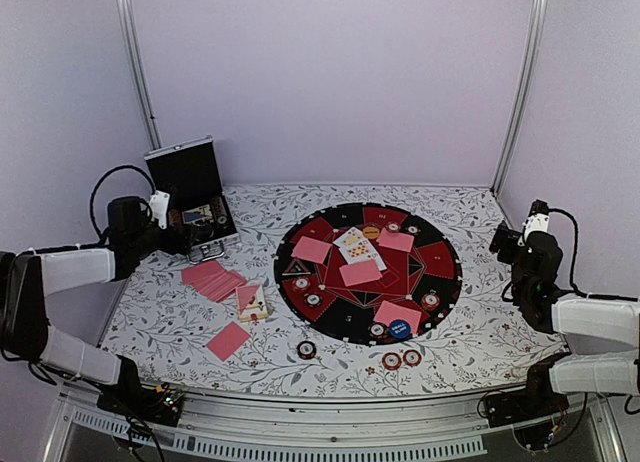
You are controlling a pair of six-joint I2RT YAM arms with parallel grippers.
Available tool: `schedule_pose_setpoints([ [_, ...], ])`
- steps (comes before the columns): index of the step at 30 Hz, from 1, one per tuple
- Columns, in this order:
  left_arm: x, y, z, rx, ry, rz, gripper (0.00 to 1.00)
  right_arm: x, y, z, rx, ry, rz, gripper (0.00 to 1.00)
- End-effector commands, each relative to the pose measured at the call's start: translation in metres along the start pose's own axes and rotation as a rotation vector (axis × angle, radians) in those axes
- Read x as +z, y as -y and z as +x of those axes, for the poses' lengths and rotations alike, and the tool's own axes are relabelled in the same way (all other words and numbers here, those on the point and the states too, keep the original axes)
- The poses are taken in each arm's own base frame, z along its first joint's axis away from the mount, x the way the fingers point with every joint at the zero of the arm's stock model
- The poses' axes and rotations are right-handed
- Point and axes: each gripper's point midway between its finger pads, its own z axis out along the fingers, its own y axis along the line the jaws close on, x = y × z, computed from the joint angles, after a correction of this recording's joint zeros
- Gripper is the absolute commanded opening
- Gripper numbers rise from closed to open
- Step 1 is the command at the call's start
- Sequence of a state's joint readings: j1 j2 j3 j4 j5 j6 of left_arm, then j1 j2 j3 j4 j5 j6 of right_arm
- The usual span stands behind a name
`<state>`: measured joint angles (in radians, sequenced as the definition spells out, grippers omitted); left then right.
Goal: Distribute texas hold em gaming equipment
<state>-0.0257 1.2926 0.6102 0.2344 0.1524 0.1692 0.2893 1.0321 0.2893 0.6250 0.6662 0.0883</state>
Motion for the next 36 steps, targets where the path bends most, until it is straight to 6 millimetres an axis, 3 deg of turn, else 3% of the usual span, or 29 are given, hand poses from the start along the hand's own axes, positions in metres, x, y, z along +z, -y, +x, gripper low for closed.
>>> schedule_pose_setpoints([
  [1,0.002,-0.004,-0.028,-0.038,0.203,-0.009,1.00,0.007,0.028,-0.022,0.049,0.161,0.098,0.99],
  [4,0.004,-0.004,-0.022,-0.037,0.254,-0.025,1.00,0.012,0.033,-0.014,0.055,0.171,0.112,0.99],
  [10,0.012,-0.014,-0.005,-0.028,0.293,-0.096,1.00,0.021,0.026,0.004,0.038,0.156,0.074,0.99],
  [18,-0.013,-0.014,0.015,-0.043,0.385,-0.151,1.00,0.024,0.009,0.013,0.000,0.171,-0.064,0.99],
  [20,-0.025,-0.013,0.010,-0.032,0.452,-0.164,1.00,0.022,-0.005,0.014,-0.028,0.186,-0.146,0.99],
  [23,-0.017,-0.017,0.011,-0.044,0.422,-0.174,1.00,0.024,-0.011,0.017,-0.068,0.179,-0.185,0.99],
  [28,-0.014,-0.021,0.012,-0.057,0.406,-0.185,1.00,0.052,-0.020,0.029,-0.076,0.069,-0.260,0.99],
  [32,-0.013,-0.022,0.013,-0.065,0.400,-0.189,1.00,0.044,-0.020,0.035,-0.058,0.091,-0.327,0.99],
  [36,-0.013,-0.023,0.013,-0.067,0.398,-0.192,1.00,0.053,-0.015,0.036,-0.041,0.066,-0.282,0.99],
])
